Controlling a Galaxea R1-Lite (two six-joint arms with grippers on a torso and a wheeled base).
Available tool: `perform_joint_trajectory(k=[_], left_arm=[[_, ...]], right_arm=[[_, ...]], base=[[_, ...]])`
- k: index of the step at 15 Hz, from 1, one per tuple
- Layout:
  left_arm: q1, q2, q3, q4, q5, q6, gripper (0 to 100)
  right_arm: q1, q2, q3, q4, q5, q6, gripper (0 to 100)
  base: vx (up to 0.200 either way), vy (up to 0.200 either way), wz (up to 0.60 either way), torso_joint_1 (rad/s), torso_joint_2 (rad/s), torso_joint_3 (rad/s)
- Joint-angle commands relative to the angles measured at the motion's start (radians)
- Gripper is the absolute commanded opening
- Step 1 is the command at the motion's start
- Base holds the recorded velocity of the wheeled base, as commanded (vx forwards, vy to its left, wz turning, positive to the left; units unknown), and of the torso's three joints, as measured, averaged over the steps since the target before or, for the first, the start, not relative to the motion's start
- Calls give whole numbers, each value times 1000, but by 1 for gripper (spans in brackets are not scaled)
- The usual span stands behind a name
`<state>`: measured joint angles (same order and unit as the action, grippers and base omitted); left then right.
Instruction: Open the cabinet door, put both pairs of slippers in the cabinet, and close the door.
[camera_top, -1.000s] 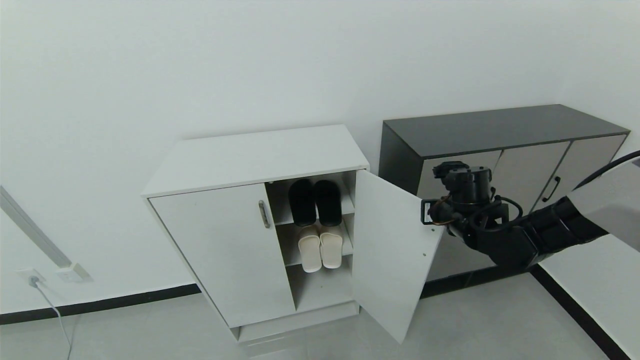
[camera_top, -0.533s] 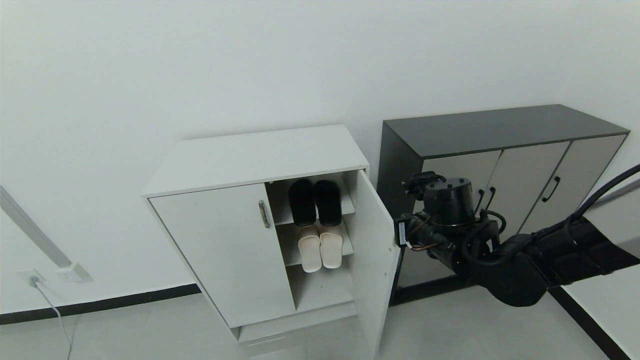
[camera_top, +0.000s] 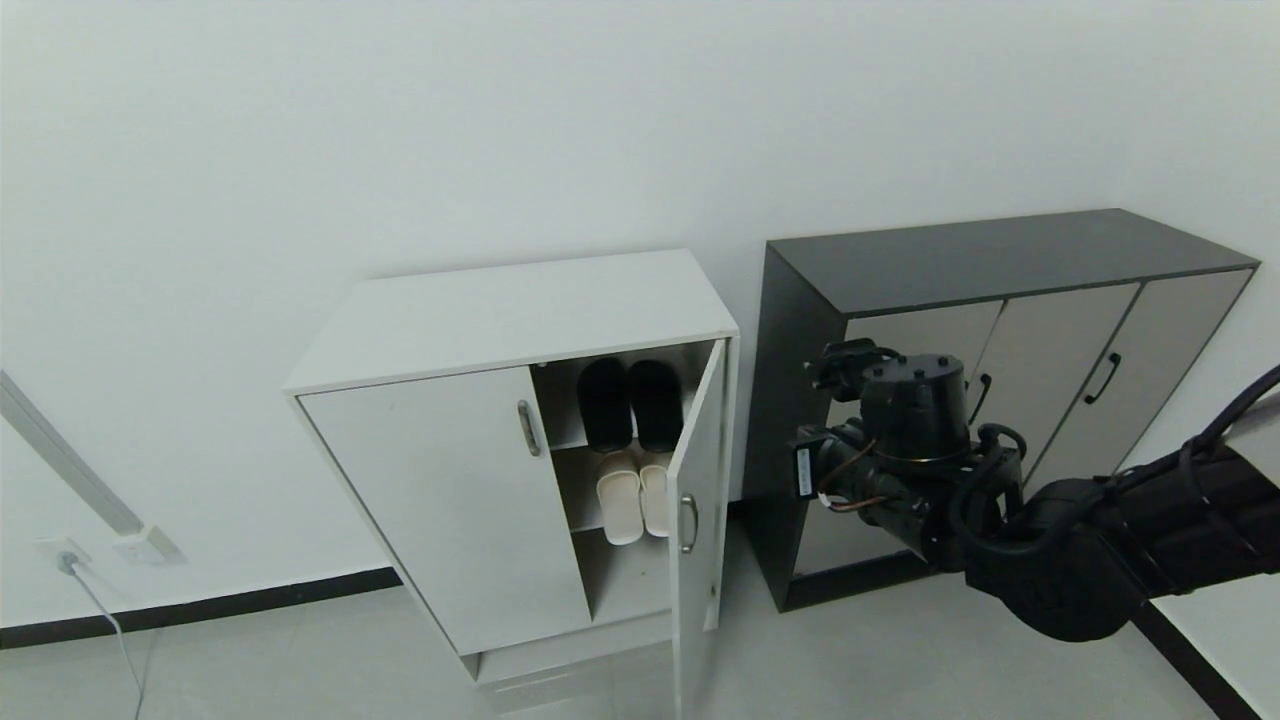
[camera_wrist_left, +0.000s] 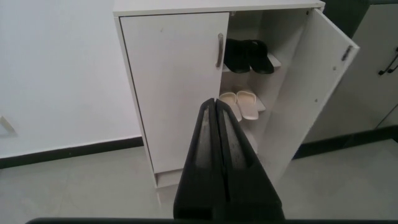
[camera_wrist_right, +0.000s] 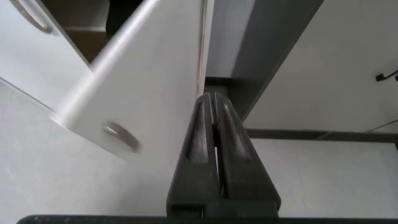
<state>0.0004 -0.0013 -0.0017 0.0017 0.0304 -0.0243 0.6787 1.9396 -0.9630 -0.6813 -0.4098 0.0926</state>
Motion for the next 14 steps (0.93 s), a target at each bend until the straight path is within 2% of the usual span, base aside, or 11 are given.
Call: perform_joint_trajectory(k=[1,8,14], left_arm=[[1,1,0,0,0,0,0],[1,1,0,0,0,0,0],[0,1,0,0,0,0,0]], right_arm=[[1,-5,9,-1,0,-1,0],[7,9,13,-34,0,-1,0],[9,10,13,-35,5,-1,0]], base=[[0,0,0,0,0,0],[0,0,0,0,0,0],[0,0,600,2,2,1]])
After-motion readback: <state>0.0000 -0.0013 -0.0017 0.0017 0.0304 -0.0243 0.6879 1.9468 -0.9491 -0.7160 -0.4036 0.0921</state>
